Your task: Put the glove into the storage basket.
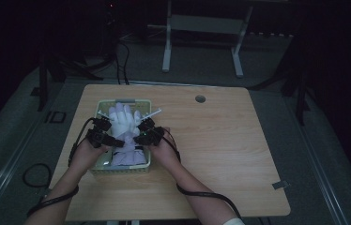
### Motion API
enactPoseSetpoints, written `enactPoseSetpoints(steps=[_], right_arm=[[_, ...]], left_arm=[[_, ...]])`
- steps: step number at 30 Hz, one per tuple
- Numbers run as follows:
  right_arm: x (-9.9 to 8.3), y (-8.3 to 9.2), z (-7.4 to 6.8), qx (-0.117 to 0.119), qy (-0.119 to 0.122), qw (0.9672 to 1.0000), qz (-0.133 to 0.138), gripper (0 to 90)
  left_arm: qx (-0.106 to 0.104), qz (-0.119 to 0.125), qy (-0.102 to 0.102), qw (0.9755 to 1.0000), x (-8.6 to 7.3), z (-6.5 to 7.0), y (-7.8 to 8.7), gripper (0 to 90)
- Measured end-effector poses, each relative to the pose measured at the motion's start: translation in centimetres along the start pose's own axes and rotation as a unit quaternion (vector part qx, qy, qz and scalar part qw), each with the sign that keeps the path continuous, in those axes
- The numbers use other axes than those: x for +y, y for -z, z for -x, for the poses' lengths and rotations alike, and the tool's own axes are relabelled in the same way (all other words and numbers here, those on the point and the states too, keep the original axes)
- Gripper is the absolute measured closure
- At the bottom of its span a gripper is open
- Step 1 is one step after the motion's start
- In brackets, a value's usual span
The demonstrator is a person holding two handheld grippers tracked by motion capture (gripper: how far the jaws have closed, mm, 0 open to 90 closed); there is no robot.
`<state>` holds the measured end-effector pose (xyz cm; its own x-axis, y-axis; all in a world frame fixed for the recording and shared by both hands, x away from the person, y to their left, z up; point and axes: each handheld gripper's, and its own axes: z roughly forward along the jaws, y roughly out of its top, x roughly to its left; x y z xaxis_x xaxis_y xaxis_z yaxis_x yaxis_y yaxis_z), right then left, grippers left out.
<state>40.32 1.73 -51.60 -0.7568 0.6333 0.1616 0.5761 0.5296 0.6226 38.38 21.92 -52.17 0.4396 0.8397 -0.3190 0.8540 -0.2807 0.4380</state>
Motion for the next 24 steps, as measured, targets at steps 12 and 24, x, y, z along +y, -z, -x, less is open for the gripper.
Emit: enactPoseSetpoints(steps=[12, 24], right_arm=[[0.4, 2.5, 0.5, 0.031, 0.015, 0.9969, 0.070, 44.0], [-1.1, 5.2, 2.1, 0.077, 0.031, 0.9898, 0.116, 23.2]], left_arm=[[0.149, 0.017, -0.027, 0.9883, 0.3, 1.2, -0.3, 9.3], [0.081, 0.162, -0.031, 0.9829, -1.7, 3.8, 4.0, 0.0]])
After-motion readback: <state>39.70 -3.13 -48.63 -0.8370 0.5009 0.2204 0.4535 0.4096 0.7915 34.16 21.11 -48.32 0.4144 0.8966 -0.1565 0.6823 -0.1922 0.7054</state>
